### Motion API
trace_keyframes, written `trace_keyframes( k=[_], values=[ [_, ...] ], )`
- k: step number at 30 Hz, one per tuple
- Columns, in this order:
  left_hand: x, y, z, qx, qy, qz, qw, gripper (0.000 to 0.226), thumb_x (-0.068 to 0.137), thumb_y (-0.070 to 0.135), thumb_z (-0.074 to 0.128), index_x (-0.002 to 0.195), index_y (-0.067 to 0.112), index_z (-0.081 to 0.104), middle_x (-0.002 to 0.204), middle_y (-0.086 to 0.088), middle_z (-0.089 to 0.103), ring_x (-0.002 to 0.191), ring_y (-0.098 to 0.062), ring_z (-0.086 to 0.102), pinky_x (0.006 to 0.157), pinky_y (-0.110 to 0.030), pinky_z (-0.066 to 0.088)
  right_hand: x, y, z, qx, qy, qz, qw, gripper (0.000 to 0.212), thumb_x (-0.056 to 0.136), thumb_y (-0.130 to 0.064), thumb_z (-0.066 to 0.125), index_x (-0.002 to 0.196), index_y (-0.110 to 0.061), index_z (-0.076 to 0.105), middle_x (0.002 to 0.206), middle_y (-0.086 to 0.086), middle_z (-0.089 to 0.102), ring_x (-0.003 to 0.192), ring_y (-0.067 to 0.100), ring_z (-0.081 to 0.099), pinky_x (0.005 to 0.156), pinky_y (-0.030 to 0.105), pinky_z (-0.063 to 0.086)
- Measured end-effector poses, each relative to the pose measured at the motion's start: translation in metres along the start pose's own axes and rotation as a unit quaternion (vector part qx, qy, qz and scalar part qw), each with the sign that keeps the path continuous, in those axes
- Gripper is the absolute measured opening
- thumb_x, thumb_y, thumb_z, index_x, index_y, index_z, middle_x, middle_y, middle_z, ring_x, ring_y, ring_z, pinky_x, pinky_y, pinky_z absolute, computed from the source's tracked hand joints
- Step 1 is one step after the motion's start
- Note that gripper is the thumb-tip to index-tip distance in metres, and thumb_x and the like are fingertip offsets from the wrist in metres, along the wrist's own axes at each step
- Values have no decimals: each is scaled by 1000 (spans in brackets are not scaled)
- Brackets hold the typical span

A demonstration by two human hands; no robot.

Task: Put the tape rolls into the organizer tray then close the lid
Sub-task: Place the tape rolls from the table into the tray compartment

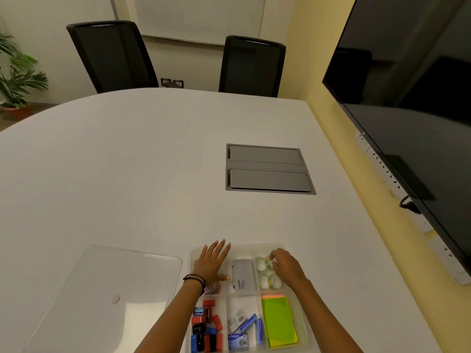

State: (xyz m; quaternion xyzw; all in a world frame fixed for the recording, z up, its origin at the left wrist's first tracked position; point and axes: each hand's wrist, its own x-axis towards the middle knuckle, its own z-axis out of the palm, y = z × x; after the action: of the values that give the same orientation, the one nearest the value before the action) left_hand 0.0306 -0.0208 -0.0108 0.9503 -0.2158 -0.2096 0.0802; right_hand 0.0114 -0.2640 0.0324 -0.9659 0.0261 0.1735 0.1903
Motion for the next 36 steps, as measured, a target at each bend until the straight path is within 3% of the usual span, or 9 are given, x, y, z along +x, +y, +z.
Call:
trace_keyframes(
  k=[3, 7, 10, 18, 23, 27, 32, 36],
  values=[
    [0, 0, 0, 1, 0, -1, 1000, 93, 88, 49, 56, 149, 19, -7, 160, -8, -10, 148, -27, -6, 120, -47, -3, 0, -4, 8, -17, -2, 5, 1000, 23, 92, -2, 40, 109, -4, 55, 115, 15, 58, 102, 26, 57, 77, 32, 43],
    [-1, 2, 0, -3, -1, -3, 1000, 92, 88, 48, 56, 149, 19, -7, 160, -7, -10, 148, -27, -6, 120, -47, -4, -1, -5, 14, -24, -14, 12, 1000, 27, 91, -2, 38, 114, -6, 52, 115, 15, 58, 102, 27, 58, 83, 35, 48],
    [-1, 2, -2, -6, 0, -4, 1000, 92, 88, 47, 57, 149, 19, -7, 161, -7, -10, 148, -26, -6, 120, -47, -3, 2, -3, 17, -19, -11, 10, 1000, 26, 90, 0, 37, 109, -5, 54, 109, 16, 62, 96, 27, 60, 76, 34, 49],
    [-1, 5, -6, -21, -10, -17, 1000, 95, 87, 43, 61, 149, 20, -6, 161, -7, -7, 148, -26, -5, 120, -46, -2, 6, -4, 20, 7, -4, -13, 1000, 24, 92, -3, 38, 107, -4, 58, 107, 16, 67, 93, 28, 62, 66, 28, 39],
    [-1, 6, -6, -25, -13, -22, 999, 95, 86, 42, 62, 149, 20, -6, 161, -7, -8, 148, -26, -6, 120, -46, -3, 3, -6, 22, 41, 6, -52, 998, 25, 92, -3, 40, 109, -3, 58, 112, 15, 65, 102, 26, 59, 81, 32, 47],
    [-2, 7, -7, -29, -16, -24, 999, 95, 86, 42, 62, 149, 20, -6, 161, -7, -8, 148, -26, -6, 120, -47, -3, 6, 0, 18, 75, 52, -28, 995, 34, 91, 4, 40, 122, -2, 50, 127, 16, 54, 112, 25, 54, 92, 33, 46],
    [-2, 7, -8, -32, -17, -24, 999, 95, 86, 41, 62, 149, 20, -5, 161, -7, -9, 148, -26, -7, 120, -46, -4, 9, 3, 20, 44, -32, -16, 998, 49, 94, -13, 50, 139, -8, 31, 141, 16, 38, 126, 26, 46, 101, 31, 43],
    [-3, 8, -10, -26, -20, -23, 999, 95, 86, 41, 63, 149, 19, -6, 161, -8, -8, 148, -27, -6, 120, -47, -2, 14, -1, 27, 33, -51, -30, 998, 52, 92, -14, 53, 139, -9, 32, 137, 17, 40, 121, 28, 50, 97, 33, 46]
  ],
)
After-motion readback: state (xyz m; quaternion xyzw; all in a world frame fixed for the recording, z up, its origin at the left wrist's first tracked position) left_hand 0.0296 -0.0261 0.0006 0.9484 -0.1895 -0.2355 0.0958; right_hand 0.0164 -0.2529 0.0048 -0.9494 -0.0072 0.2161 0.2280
